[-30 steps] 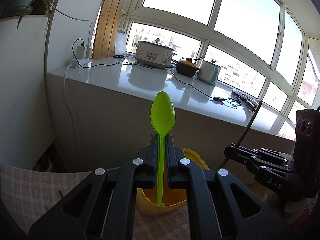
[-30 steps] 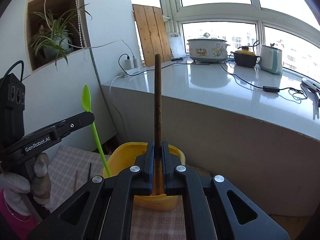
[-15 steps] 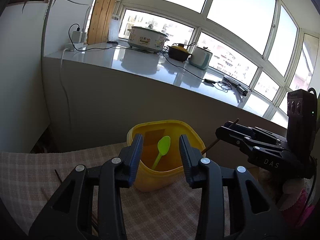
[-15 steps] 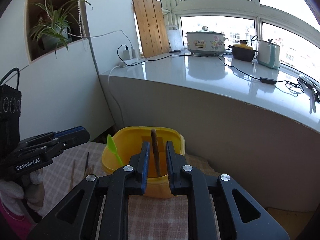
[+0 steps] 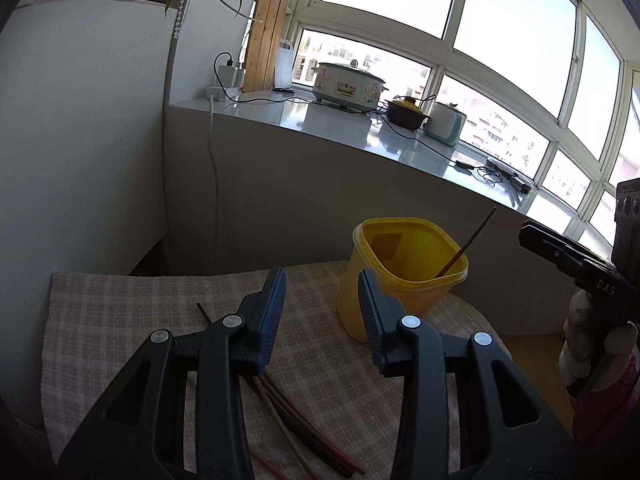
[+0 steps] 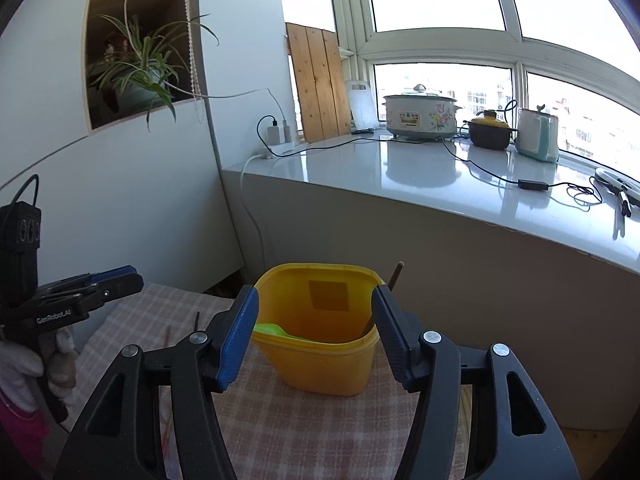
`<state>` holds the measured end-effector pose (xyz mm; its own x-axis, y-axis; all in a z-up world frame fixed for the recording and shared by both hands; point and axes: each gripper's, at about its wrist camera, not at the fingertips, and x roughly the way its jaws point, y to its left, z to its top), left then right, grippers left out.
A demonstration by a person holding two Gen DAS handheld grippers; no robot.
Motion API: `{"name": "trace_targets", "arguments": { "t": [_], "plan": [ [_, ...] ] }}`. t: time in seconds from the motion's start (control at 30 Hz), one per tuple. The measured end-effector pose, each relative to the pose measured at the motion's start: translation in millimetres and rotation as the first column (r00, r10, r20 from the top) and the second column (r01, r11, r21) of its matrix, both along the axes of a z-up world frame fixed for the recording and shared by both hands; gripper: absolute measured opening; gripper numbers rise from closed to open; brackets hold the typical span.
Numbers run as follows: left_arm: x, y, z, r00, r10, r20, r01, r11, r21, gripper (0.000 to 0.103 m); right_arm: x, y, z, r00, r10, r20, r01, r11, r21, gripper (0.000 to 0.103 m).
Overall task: Organize utensils
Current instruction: 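Return both tools to the chopsticks and close each on one chopstick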
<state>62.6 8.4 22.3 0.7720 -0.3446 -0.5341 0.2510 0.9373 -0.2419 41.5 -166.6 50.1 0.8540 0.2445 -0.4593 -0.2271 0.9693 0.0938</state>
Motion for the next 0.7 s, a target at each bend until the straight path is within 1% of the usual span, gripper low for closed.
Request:
{"name": "trace_targets", "arguments": {
  "t": [0.13, 0.23, 0.3, 0.43, 0.57, 0.7],
  "plan": [
    [-4.4, 26.1, -20.7, 0.996, 0.059, -0.061, -0.058, 0.998, 0.020, 0.037, -12.3, 14.4, 0.2, 0.995, 0.096, 0.041, -0.096, 0.995, 0.016, 0.058],
    [-5.2, 42.2, -39.9, 0.989, 0.092, -0.120, -0.090, 0.996, 0.021, 0.037, -14.2, 30.8, -4.4, 0.985, 0.171, 0.008, -0.171, 0.985, 0.001, 0.058],
    [-4.9, 50.6, -52.1, 0.981, 0.104, -0.161, -0.103, 0.995, 0.011, 0.037, -13.3, 42.7, -10.5, 0.977, 0.214, -0.028, -0.214, 0.977, 0.002, 0.058],
    [-0.7, 59.8, -75.2, 0.966, 0.119, -0.231, -0.119, 0.993, 0.017, 0.037, -3.5, 67.3, -30.2, 0.954, 0.271, -0.127, -0.273, 0.962, -0.005, 0.058],
    [4.9, 64.9, -96.9, 0.947, 0.118, -0.300, -0.122, 0.992, 0.005, 0.037, 6.7, 89.0, -54.9, 0.923, 0.313, -0.224, -0.324, 0.946, -0.014, 0.058],
    [11.6, 65.3, -113.9, 0.930, 0.112, -0.350, -0.119, 0.993, 0.004, 0.037, 21.6, 101.8, -78.7, 0.887, 0.329, -0.323, -0.342, 0.939, 0.018, 0.057]
  ]
}}
